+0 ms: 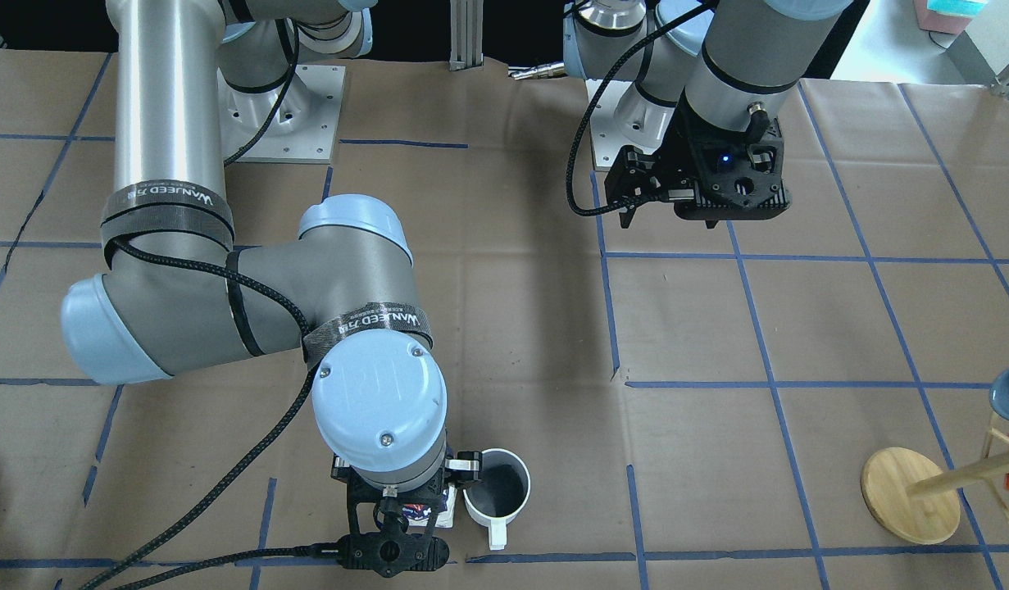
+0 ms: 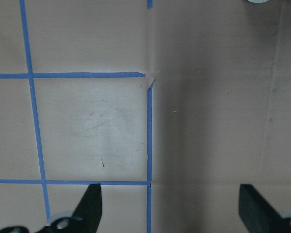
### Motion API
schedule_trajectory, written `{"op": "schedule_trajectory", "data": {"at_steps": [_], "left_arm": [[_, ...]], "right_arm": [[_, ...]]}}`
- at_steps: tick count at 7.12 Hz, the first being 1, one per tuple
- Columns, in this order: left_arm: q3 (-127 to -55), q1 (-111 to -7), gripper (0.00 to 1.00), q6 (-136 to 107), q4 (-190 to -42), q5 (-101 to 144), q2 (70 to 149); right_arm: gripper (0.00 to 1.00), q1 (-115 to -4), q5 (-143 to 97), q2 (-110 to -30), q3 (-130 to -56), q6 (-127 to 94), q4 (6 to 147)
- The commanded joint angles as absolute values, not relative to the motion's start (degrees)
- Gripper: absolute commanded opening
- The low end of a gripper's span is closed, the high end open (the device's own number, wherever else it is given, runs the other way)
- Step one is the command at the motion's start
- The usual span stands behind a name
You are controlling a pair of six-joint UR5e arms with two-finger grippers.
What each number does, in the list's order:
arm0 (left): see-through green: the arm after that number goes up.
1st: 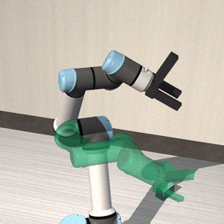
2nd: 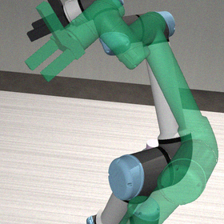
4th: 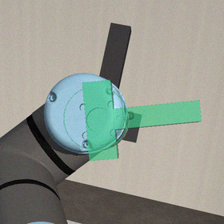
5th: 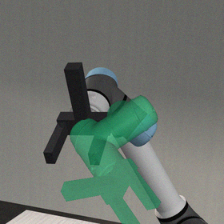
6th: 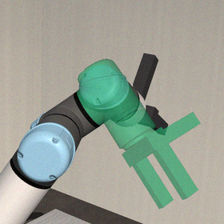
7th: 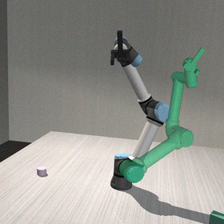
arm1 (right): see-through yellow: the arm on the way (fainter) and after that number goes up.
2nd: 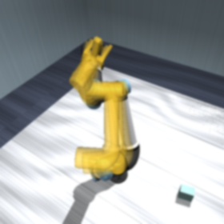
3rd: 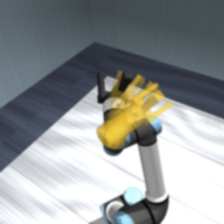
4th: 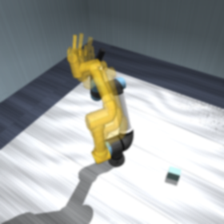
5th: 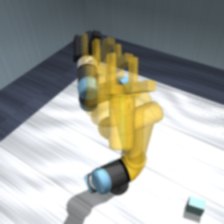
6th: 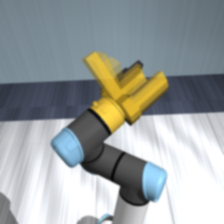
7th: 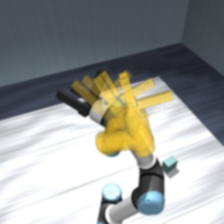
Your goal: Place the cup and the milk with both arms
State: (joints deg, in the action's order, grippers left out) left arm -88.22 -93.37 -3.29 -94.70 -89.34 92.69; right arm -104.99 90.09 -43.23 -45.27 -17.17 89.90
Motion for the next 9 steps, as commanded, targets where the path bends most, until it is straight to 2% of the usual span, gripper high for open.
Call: {"op": "schedule_trajectory", "data": {"at_steps": [1, 3, 5, 6, 7, 9], "left_arm": [[-91.8, -93.4, 1.00, -3.3, -97.2, -88.4, 93.3], [-92.9, -93.6, 1.00, -3.4, -102.7, -88.9, 88.2], [-94.1, -92.4, 1.00, -3.6, -104.9, -88.7, 86.2], [-94.3, -92.0, 1.00, -2.7, -109.0, -89.8, 85.8], [-93.4, -91.2, 1.00, -2.8, -109.7, -89.2, 87.1], [-92.4, -90.7, 1.00, -2.6, -110.0, -90.2, 87.3]], "right_arm": [[1.00, -104.5, 90.2, -44.0, -44.2, -17.1, 89.7], [1.00, -103.6, 91.0, -47.7, -43.0, -16.2, 82.7], [1.00, -101.3, 91.2, -54.1, -43.9, -11.0, 71.5], [0.97, -99.3, 91.2, -56.9, -44.4, -8.9, 66.6], [0.96, -97.8, 91.2, -59.5, -46.5, -6.4, 66.1], [0.92, -95.6, 91.1, -68.6, -61.1, -3.9, 70.2]]}}
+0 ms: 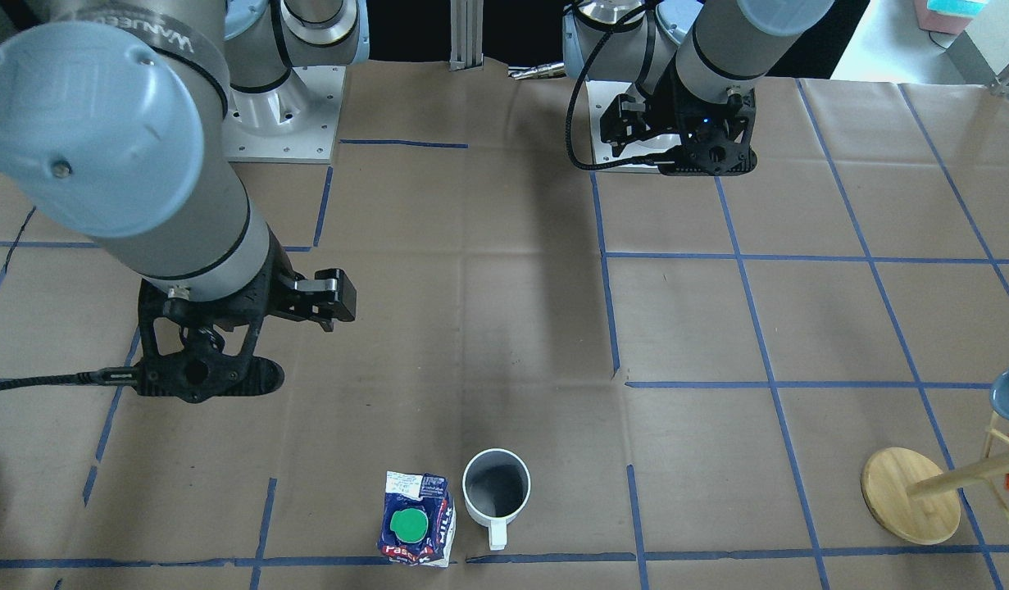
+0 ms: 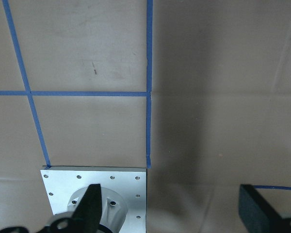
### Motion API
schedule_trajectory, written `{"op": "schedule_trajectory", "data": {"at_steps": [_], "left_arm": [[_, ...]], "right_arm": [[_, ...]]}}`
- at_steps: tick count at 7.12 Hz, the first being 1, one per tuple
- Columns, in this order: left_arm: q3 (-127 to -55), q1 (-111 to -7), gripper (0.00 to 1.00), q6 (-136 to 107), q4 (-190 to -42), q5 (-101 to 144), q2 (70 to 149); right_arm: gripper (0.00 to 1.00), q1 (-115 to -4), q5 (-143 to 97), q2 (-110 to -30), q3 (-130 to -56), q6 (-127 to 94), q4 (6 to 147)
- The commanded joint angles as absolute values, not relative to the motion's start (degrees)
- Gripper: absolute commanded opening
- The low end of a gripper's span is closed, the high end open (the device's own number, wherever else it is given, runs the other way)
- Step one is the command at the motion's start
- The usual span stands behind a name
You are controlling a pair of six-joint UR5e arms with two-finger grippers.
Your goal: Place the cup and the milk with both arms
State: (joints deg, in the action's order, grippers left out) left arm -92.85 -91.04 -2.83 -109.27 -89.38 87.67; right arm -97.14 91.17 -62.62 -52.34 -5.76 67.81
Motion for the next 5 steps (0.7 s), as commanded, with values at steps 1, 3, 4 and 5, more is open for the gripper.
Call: {"op": "schedule_trajectory", "data": {"at_steps": [1, 3, 4, 5], "left_arm": [[-91.9, -90.8, 1.00, -2.5, -110.0, -92.4, 87.3], [-91.5, -90.0, 1.00, -2.4, -109.3, -92.5, 89.7], [-92.3, -90.2, 1.00, -2.7, -105.4, -92.4, 89.0], [-93.4, -90.4, 1.00, -2.5, -101.6, -92.4, 87.5]], "right_arm": [[0.95, -92.8, 91.1, -76.0, -71.8, -1.7, 76.0], [1.00, -88.3, 90.5, -89.1, -90.4, -0.1, 85.9], [1.00, -88.1, 90.4, -93.0, -97.4, -0.4, 93.1], [1.00, -88.3, 90.4, -95.0, -99.1, -1.0, 96.5]]}}
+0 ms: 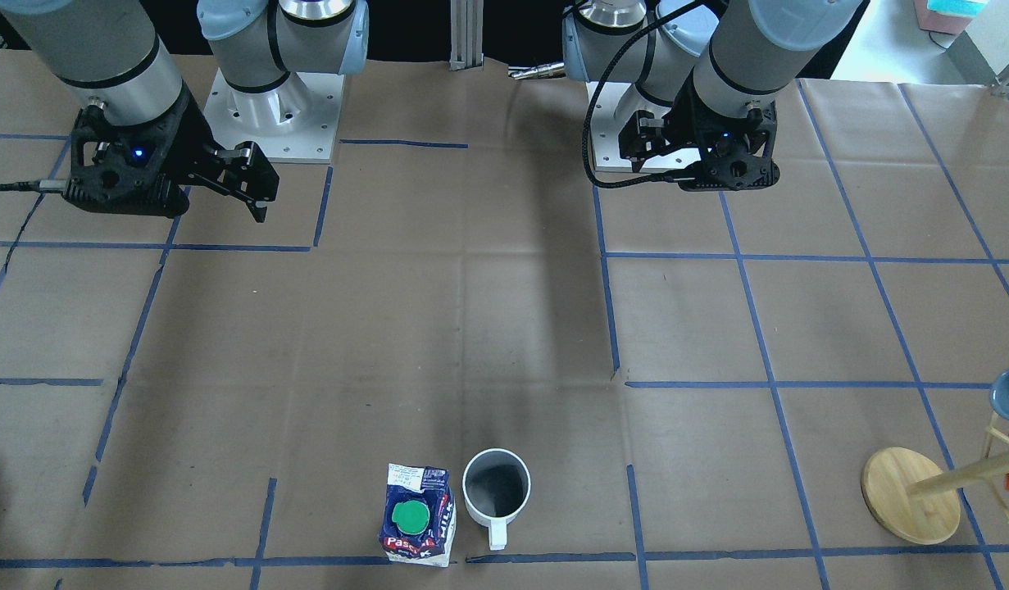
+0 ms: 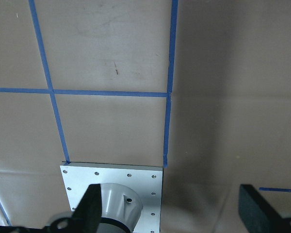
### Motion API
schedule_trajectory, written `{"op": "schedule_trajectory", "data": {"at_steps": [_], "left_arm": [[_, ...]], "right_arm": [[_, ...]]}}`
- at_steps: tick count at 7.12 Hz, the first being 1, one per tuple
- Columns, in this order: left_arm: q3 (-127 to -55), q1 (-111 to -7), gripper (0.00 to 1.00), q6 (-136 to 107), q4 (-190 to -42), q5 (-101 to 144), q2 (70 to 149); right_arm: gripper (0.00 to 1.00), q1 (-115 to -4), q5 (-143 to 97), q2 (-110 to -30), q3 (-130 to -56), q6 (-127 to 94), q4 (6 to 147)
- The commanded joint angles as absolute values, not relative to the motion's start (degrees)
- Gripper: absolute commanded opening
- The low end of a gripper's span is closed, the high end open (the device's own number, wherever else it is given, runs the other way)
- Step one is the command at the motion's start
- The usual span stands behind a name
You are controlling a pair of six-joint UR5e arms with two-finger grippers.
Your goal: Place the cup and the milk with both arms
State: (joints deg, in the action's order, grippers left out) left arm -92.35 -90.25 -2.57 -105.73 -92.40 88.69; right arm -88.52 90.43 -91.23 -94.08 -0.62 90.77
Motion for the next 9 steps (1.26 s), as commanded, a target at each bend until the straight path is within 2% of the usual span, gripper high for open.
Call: {"op": "schedule_trajectory", "data": {"at_steps": [1, 3, 6, 9], "left_arm": [[-93.6, -90.4, 1.00, -2.5, -101.6, -92.7, 85.9], [-96.3, -90.4, 1.00, -3.1, -98.9, -92.6, 83.4], [-100.1, -90.2, 1.00, -2.6, -94.8, -92.2, 78.8], [-99.9, -90.0, 1.00, -2.6, -92.8, -92.9, 79.2]], "right_arm": [[1.00, -88.4, 90.4, -94.1, -96.6, -2.4, 95.8], [1.00, -88.6, 90.2, -89.8, -89.7, -4.8, 89.6], [1.00, -88.6, 90.2, -89.5, -89.1, -4.2, 88.1], [1.00, -88.6, 90.3, -89.5, -89.2, -4.0, 88.1]]}}
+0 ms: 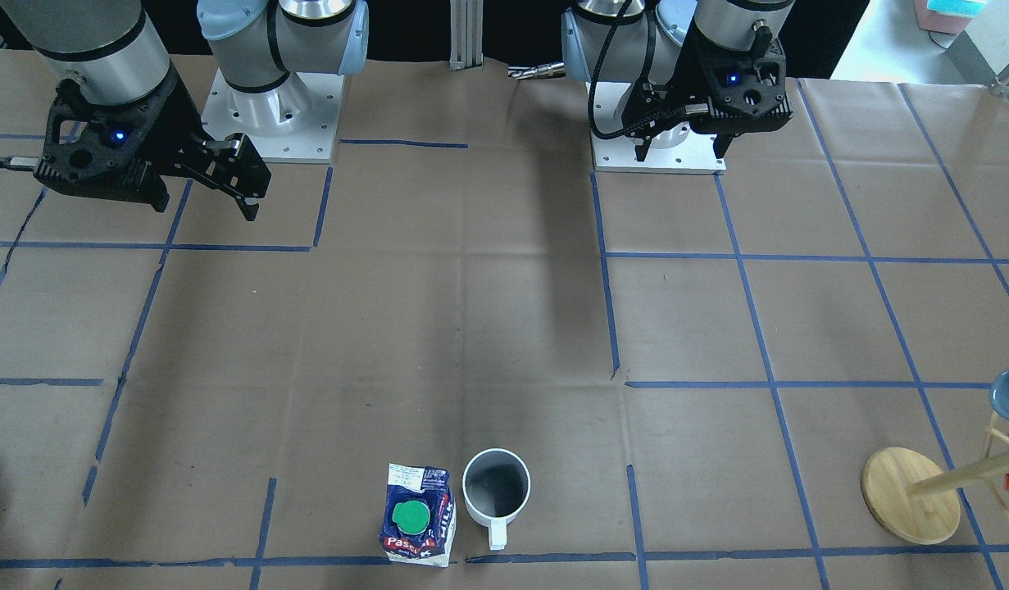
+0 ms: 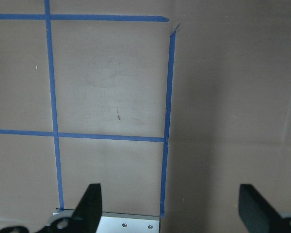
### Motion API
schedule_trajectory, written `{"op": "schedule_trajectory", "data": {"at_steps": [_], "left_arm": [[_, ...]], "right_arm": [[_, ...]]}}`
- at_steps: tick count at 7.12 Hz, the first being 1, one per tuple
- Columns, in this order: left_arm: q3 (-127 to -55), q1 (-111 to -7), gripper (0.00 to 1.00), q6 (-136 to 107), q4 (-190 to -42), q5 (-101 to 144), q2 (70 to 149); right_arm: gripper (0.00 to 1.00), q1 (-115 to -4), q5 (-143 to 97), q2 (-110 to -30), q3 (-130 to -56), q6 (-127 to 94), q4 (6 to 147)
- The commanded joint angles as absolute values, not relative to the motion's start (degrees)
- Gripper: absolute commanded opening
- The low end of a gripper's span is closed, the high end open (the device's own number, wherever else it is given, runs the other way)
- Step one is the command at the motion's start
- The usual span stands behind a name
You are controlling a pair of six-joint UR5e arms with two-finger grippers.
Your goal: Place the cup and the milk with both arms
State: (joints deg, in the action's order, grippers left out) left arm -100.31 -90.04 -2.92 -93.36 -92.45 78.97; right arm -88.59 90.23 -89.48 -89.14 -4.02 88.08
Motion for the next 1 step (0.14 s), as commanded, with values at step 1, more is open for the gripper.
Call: {"op": "schedule_trajectory", "data": {"at_steps": [1], "left_arm": [[-99.4, -90.0, 1.00, -3.3, -92.4, -92.8, 80.1]], "right_arm": [[1.00, -88.6, 90.3, -89.5, -89.3, -3.9, 88.1]]}}
